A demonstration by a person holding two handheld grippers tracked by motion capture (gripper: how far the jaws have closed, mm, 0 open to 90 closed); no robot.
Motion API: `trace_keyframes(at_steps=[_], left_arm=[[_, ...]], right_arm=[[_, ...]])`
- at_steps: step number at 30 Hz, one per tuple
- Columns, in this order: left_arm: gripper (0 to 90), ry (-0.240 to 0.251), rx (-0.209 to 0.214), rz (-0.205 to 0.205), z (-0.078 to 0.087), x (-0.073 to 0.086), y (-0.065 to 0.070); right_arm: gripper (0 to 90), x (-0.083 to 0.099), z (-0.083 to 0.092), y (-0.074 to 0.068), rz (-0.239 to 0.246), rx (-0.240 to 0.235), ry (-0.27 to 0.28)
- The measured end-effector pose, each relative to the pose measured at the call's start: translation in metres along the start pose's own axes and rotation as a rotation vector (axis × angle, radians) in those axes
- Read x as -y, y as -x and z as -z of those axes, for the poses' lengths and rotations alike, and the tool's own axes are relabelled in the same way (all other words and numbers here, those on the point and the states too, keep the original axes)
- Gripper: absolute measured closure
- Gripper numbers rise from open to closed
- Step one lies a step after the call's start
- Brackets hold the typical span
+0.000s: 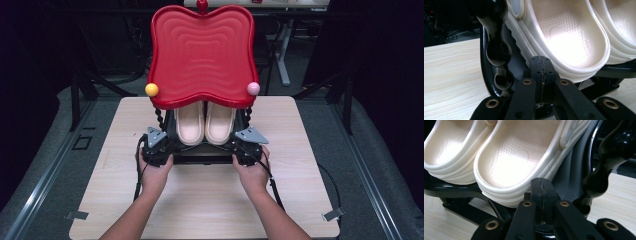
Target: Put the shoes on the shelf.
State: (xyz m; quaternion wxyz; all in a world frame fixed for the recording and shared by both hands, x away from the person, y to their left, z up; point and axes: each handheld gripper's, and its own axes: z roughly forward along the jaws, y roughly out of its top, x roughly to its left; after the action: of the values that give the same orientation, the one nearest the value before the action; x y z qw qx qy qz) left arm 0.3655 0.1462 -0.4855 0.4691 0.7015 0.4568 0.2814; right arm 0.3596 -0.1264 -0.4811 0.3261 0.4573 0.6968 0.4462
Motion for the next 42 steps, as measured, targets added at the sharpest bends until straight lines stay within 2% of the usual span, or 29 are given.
trace_keyframes(at_steps=[4,9,12,18,21,25,27,33,37,42], left_arm=[[90.0,0.005,0.008,0.009,-0.002,-0.001,0.000],[90.0,0.011,0.025,0.002,-0.003,-0.003,0.001],[90.0,-0.002,0.007,-0.003,-0.004,-0.004,0.001],[90.0,-0.003,0.000,-0.005,-0.004,-0.004,0.001],[90.0,0.003,0.010,-0.005,-0.002,-0.002,0.000],[89.8,0.012,0.017,-0.015,0.005,0.000,0.000],[89.7,0.017,0.023,-0.007,0.009,0.003,0.000],[89.1,0.024,0.031,-0.024,0.022,0.005,0.000],[88.5,0.022,0.040,-0.030,0.032,0.009,-0.002],[87.2,0.014,0.056,-0.022,0.042,0.017,-0.005]], right_arm=[[90.0,0.000,-0.002,0.000,-0.003,0.003,-0.001],[90.0,0.000,-0.005,0.000,-0.006,0.004,0.007],[90.0,0.000,-0.006,0.001,-0.009,0.001,0.008],[90.0,0.000,-0.005,0.000,-0.008,0.006,0.007],[89.8,0.001,-0.004,0.000,0.010,0.007,0.005],[89.2,0.001,0.002,-0.002,0.064,-0.003,-0.005],[88.8,0.002,0.007,-0.003,0.085,-0.007,-0.003],[87.0,0.007,0.020,-0.004,0.082,-0.036,0.007],[85.6,0.011,0.030,-0.002,0.109,-0.050,-0.014],[83.4,0.023,0.042,0.004,0.118,-0.053,-0.036]])
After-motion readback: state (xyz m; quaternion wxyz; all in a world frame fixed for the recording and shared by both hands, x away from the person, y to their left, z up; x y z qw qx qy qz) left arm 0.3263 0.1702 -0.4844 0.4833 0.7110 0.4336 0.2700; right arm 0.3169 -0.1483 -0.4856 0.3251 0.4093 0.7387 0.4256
